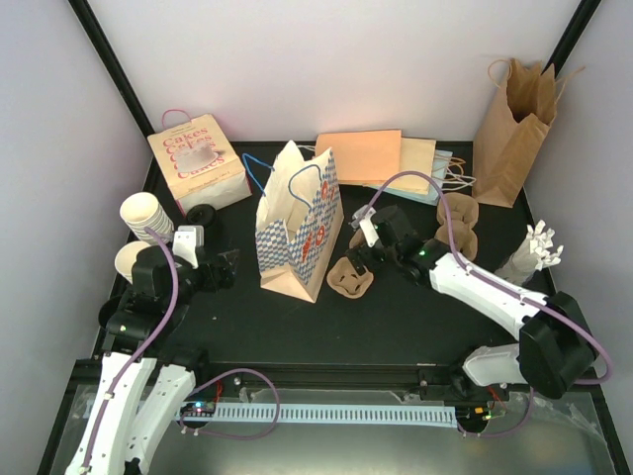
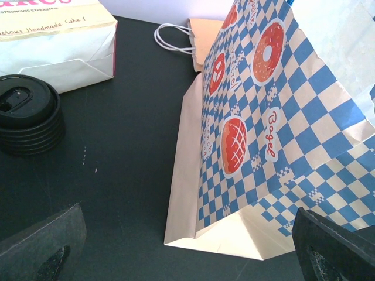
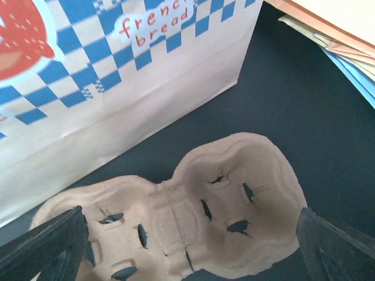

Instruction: Pack the takeout coffee

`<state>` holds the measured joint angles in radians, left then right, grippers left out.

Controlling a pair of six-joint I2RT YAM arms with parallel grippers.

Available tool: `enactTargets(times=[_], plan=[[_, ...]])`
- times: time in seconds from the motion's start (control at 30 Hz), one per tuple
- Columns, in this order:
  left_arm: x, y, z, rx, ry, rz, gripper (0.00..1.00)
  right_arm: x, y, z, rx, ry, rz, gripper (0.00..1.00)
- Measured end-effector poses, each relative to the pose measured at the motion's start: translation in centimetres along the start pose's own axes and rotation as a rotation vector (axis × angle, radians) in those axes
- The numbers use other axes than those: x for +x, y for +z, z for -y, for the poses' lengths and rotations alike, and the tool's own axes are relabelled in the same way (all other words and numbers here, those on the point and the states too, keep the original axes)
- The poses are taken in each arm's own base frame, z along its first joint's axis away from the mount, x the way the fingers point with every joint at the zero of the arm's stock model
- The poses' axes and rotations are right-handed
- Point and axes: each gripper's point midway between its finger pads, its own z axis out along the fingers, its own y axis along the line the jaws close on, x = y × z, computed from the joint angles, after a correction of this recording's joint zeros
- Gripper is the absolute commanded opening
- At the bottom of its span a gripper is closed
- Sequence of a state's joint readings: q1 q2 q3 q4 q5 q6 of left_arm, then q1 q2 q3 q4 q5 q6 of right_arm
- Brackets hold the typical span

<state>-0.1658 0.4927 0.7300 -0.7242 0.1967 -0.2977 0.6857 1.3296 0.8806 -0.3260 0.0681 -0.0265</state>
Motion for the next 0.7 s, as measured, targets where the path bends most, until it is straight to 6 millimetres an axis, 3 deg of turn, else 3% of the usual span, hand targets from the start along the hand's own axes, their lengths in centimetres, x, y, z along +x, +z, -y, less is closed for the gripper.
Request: enactTargets(times=[0.47, 0.7], plan=[[-0.1, -0.2, 0.3, 0.013, 0.002, 0.007, 0.99, 3.5, 3.4, 0.1, -0.042, -0.089, -0.187, 0.95], [0.0, -0.2, 0.3, 0.017, 0.003, 0.006, 0.99, 6.8, 5.2, -0.2, -0.061, -0.098, -0.321, 0.93]])
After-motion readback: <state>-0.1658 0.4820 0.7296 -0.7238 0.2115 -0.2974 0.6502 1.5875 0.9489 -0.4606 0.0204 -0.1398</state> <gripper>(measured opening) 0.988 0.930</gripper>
